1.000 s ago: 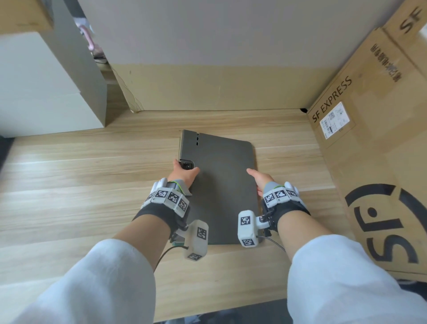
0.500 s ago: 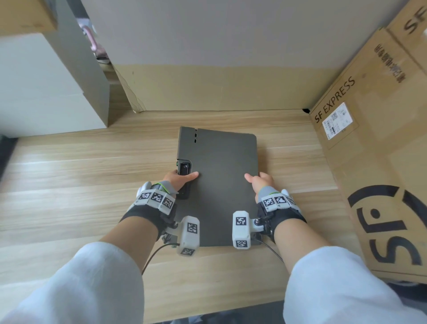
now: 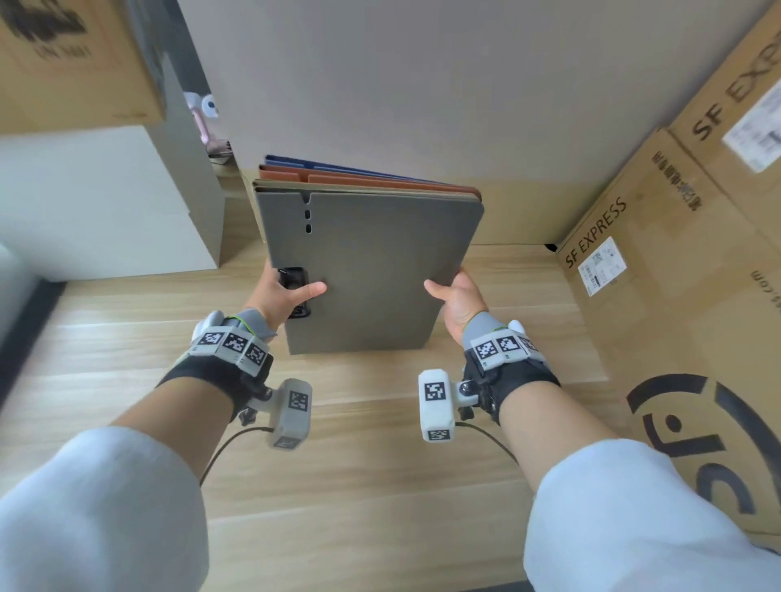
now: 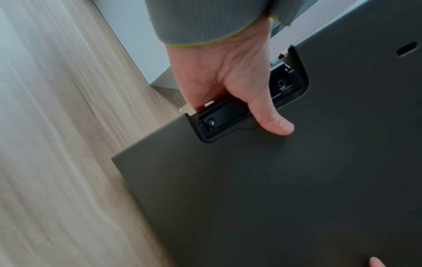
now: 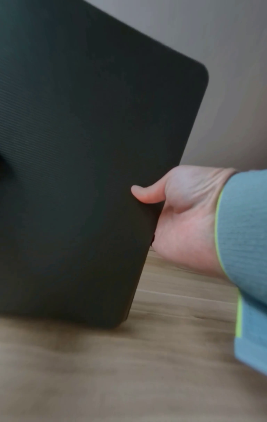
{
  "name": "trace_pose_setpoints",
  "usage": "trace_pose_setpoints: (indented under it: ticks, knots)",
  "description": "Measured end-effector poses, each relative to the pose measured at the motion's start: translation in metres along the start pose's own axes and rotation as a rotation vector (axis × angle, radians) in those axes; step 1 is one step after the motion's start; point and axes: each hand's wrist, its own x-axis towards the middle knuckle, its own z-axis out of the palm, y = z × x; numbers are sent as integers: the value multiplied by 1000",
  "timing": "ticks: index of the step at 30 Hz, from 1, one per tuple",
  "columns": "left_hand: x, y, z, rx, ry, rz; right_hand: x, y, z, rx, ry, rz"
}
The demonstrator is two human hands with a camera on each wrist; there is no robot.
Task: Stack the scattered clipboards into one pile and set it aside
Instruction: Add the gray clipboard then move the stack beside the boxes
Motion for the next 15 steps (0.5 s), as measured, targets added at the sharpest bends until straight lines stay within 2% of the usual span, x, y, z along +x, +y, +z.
trace_pose_setpoints:
  ticks: [4,9,15]
  knots:
    - [3,-13,-10,33,16,43,-3,16,11,-32,4,5]
    - [6,-27,-8,37,15,-30,-6,32,14,-215,13,-23]
    - [20,-40,1,55,43,57,-3,42,22,-300,111,-3]
